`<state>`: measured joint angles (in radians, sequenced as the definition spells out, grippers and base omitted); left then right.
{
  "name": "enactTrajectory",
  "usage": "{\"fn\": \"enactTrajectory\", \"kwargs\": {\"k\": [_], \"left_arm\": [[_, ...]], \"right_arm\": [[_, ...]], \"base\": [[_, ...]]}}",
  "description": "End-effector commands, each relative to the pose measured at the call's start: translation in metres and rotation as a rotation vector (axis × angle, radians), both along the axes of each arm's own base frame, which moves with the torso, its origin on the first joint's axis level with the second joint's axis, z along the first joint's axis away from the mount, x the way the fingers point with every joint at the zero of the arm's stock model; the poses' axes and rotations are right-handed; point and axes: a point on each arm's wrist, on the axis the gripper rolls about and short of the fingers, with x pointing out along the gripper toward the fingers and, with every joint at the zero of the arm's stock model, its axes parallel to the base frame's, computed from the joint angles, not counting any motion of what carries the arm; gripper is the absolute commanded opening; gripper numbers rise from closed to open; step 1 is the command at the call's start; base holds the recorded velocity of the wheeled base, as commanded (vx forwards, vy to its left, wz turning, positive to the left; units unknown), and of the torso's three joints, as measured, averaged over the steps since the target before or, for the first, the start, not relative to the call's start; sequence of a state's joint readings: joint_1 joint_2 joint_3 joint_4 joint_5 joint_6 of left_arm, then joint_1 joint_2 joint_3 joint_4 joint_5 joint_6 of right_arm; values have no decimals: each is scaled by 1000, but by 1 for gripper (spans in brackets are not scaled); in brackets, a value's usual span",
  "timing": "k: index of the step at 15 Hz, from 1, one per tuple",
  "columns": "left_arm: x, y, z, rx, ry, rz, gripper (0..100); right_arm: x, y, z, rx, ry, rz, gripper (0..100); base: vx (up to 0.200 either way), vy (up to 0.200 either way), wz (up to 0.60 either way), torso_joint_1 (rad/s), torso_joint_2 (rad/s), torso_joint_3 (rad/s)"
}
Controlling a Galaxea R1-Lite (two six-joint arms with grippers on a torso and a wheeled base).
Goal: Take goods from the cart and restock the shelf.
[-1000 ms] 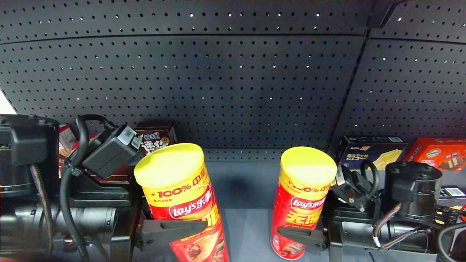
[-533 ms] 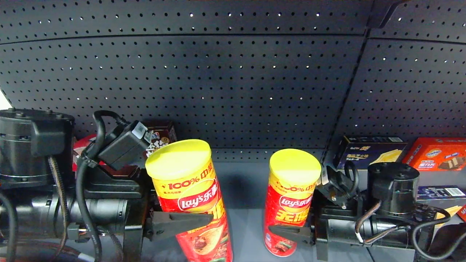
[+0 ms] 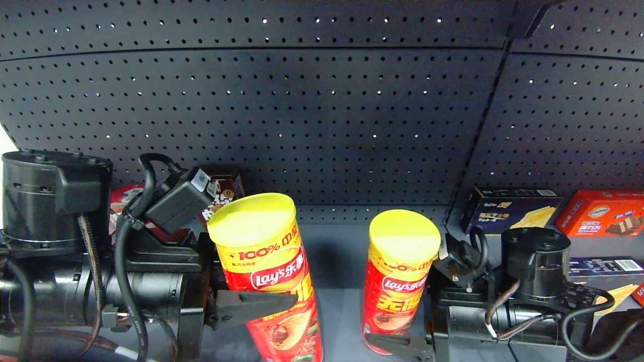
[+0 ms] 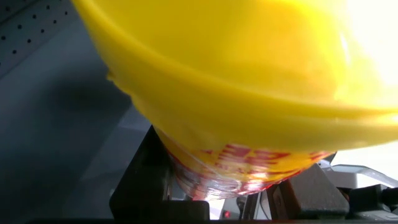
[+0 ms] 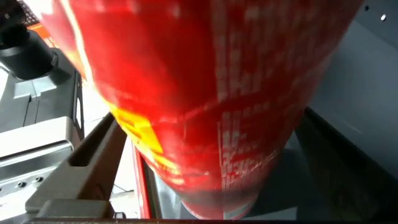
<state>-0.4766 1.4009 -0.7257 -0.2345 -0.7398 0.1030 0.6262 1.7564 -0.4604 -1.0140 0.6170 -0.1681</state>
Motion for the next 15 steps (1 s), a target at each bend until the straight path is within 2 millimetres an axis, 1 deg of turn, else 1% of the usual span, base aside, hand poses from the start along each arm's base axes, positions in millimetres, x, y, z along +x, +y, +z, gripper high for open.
{"fn": "enactTrajectory", "kwargs": {"k": [1,2,7,10,11,12,14,15], "left_arm": [[0,0,0,1,1,0,0],[-1,0,0,0,0,0,0],[-1,1,0,0,-3,-1,0],[-1,1,0,0,-3,-1,0],[-1,0,0,0,-3,-2,0],[-1,0,0,0,-3,-2,0],[-2,0,0,0,-3,-2,0],[-2,1,-1,1,0,-2,0]], "right_arm": [[-1,-2,1,2,-4,-4,100],[-3,-3,5,10,-15,-4,100],[-14,-12,12,21,-36,-7,100],[-30,-25,20,33,-58,-24,100],[-31,-27,21,34,-59,-26,100],[-39,-37,23,37,-64,-42,100],[-48,-44,28,52,-86,-50,100],[-57,-51,39,67,-107,-50,100]], "base": [[0,0,0,0,0,0],[0,0,0,0,0,0],[0,0,0,0,0,0],[0,0,0,0,0,0],[0,0,0,0,0,0],[0,0,0,0,0,0],[0,0,0,0,0,0],[0,0,0,0,0,0]]}}
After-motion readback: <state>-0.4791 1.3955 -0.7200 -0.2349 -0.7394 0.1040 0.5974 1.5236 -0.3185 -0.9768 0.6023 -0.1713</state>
